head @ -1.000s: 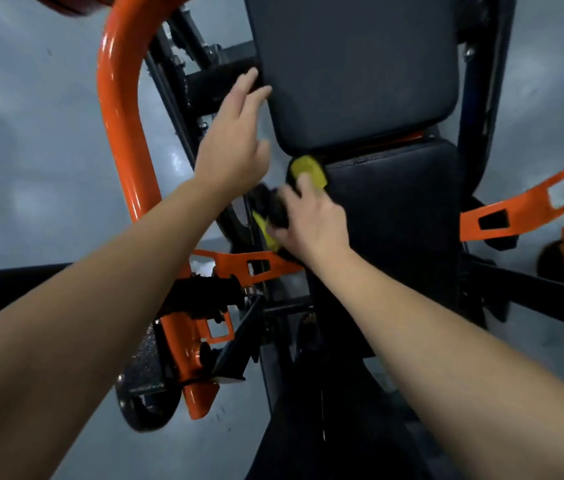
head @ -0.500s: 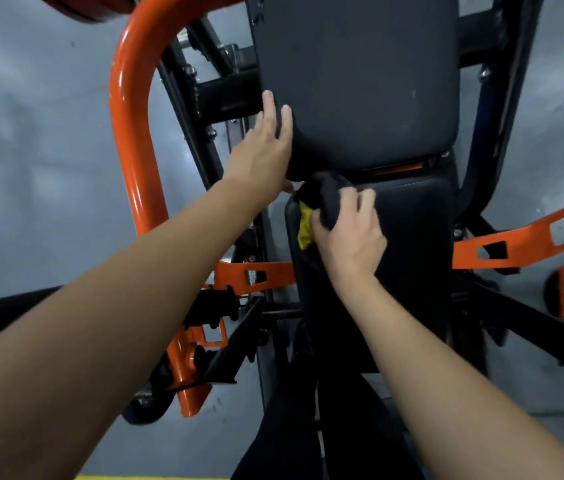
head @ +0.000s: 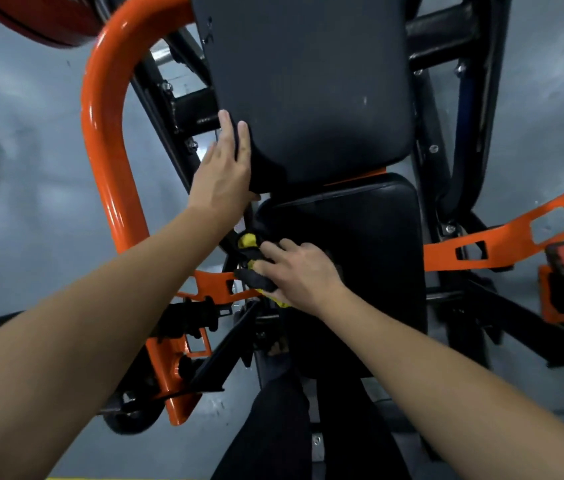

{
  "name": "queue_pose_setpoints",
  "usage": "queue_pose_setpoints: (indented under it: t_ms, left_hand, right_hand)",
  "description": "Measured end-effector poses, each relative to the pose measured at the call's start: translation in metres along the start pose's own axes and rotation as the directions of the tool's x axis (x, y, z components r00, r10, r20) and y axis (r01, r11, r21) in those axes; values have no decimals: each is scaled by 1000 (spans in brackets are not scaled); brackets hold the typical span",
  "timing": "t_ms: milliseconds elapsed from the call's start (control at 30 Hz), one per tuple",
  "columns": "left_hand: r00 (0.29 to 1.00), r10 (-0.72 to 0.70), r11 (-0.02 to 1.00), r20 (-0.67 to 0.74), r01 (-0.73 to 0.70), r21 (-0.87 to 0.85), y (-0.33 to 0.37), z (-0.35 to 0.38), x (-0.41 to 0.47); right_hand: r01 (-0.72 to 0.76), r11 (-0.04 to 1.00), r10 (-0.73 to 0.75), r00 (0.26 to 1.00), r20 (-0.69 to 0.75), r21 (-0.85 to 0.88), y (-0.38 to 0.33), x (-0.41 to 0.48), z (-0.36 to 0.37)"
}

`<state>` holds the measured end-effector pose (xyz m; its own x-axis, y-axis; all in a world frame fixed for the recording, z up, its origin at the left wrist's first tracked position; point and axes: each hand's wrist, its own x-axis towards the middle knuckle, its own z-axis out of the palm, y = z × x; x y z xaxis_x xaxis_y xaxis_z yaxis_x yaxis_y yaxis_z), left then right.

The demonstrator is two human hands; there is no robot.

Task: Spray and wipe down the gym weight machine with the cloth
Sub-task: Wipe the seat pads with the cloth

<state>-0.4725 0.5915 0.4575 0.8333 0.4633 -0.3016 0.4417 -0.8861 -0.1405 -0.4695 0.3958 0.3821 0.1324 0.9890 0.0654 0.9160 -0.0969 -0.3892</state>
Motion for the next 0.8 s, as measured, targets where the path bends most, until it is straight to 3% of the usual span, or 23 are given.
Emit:
queue_pose_setpoints:
  t_ms: [133,200,300,367,433,600,733,800]
  left_hand:
    - [999,0,999,-34,-1,-37,2,3,-3]
    - [998,14,999,-66,-17,-46,0,7,-4]
    - [995,22,998,-101,-28,-53,-2,12,-5]
    - [993,11,999,-117,-17,-51,-1,16,-6]
    - [991,4,999,-131,-11,-53,-2,19,-6]
    - [981,36,996,-192,-52,-78,-5,31,-8]
    - [974,48,987,-220,-81,-141,-14,37,-9]
    - [974,31,982,-226,-72,-176,-12,40,-10]
  right_hand:
    - [-115,985,132,982,-134,128,2,-7,1]
    - [-286,922,336,926,-171,262,0,-10,-2]
    - [-526,708,666,718,-200,471,-7,-12,-4]
    - [-590,598,780,584,-225,542,-15,-13,0]
    - [-610,571,812,517,-271,549,-21,-13,4]
    - [-664,591,805,520,-285,458,-26,-9,5]
    - [-768,467,875,473,-103,438,-31,10,-17]
    - [-787,484,875,450,-181,382,-41,26,-33]
